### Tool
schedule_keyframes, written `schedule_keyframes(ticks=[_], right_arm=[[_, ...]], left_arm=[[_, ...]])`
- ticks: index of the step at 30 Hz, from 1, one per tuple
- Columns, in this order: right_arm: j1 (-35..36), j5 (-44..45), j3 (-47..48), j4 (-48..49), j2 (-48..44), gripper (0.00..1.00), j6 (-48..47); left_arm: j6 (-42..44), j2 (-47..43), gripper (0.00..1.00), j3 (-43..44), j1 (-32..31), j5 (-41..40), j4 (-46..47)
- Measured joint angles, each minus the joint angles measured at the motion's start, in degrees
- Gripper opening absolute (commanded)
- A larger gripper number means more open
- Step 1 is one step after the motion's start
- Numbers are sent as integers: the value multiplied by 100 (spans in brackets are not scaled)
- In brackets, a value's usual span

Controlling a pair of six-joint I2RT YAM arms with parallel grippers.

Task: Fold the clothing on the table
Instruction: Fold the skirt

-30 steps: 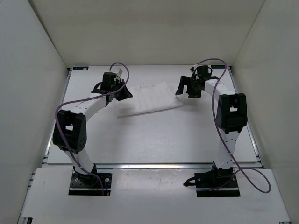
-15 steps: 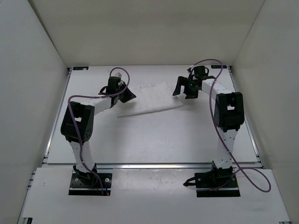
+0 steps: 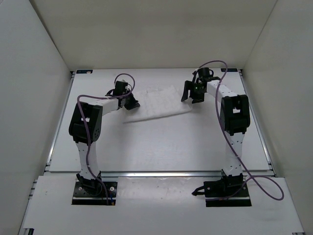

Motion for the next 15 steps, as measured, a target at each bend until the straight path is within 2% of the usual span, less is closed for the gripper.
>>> schedule_keyframes(ticks=[3,5,7,9,11,15], right_arm=[[20,74,24,-175,24,53,-52],[39,109,168,-326,127,41,-83],[85,144,308,-409,254,24,-96],[146,214,328,-470,286,17,-94],[212,264,352,-520,286,2,-109],[345,446,354,-560,284,0,-116]], left_arm=[[2,0,0,0,-17,-70,-205],[22,0,0,0,-4,-111,-369],[39,0,0,0,-4,-133,-507],[57,0,0,0,-7,-146,-568],[74,0,0,0,-20,-153,-588],[109,-2,0,-20,-76,-177,-590]])
